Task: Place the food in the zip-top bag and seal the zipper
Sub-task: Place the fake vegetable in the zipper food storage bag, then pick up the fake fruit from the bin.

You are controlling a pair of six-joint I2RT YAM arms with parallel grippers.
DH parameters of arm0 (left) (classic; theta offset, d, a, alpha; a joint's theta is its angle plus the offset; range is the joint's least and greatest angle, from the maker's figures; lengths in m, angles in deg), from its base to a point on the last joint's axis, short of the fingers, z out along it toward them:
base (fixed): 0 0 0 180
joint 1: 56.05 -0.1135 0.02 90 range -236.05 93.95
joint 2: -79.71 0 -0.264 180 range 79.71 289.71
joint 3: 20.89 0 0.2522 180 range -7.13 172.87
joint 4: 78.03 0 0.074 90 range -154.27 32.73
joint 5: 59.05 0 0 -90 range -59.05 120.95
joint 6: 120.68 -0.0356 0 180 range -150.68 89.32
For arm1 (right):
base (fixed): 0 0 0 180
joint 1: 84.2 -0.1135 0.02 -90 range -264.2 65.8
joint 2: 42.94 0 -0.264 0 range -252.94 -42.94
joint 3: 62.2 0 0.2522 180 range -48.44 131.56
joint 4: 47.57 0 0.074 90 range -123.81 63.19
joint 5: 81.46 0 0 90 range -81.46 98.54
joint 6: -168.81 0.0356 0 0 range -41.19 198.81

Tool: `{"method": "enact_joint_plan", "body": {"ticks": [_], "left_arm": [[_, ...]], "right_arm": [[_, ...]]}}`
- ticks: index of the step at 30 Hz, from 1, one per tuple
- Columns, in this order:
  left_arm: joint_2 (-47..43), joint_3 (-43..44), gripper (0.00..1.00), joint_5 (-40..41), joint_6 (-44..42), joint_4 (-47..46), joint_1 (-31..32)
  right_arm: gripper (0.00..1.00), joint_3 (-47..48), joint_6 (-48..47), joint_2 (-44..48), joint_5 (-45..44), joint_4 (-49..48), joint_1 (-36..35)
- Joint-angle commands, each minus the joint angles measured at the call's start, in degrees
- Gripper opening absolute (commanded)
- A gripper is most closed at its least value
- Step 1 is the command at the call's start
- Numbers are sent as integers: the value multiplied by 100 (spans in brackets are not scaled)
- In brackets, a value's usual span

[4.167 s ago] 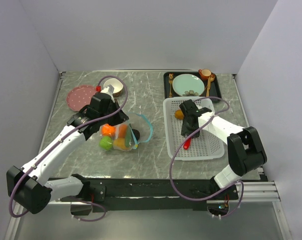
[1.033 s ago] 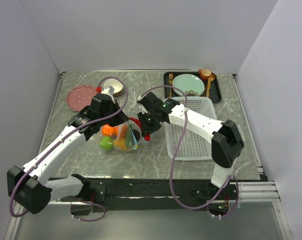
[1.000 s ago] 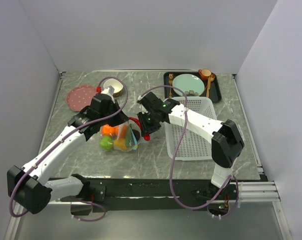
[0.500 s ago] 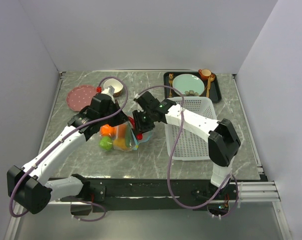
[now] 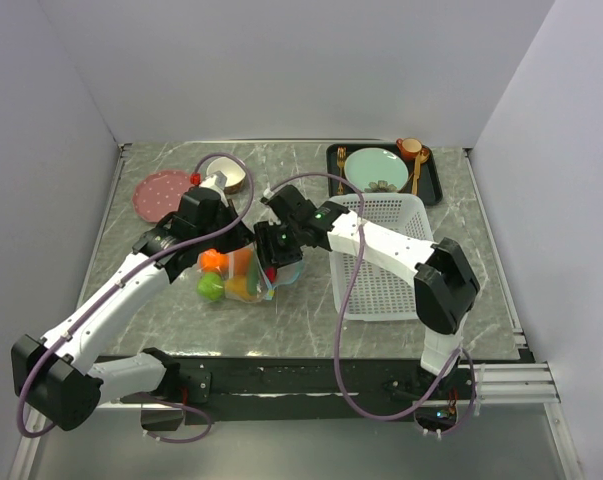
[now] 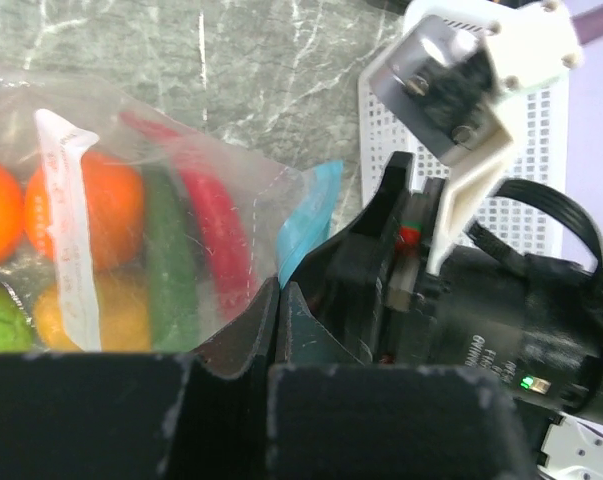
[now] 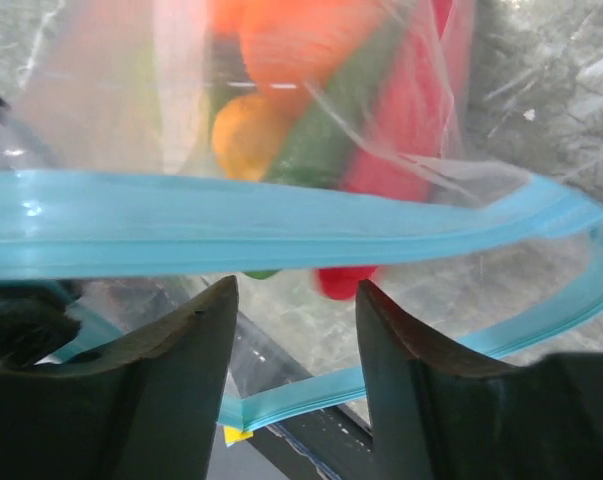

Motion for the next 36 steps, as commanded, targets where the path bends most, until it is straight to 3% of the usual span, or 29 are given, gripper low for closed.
{"method": "enact_joint_plan", "body": {"ticks": [1, 11, 21, 27, 32, 36], "left_arm": [[-164, 244, 1, 4, -61, -78, -3], [-270, 226, 1, 136, -43, -43, -3], [-208, 226, 1, 40, -43, -69, -3], [-261, 182, 1, 57, -61, -51, -3], [-270, 191, 1, 31, -78, -78, -3], [-269, 208, 1, 48, -123, -51, -3]], "right_arm": [[64, -107, -42, 433, 235, -398, -34], [73, -308, -113, 1127, -1687, 358, 107], [89, -1152, 219, 2410, -2540, 322, 853], [94, -1679, 809, 2710, -2147, 85, 1880], [97, -1759, 976, 2552, -1753, 138, 2312], [100, -2119, 1090, 2587, -1189, -370, 2620]]}}
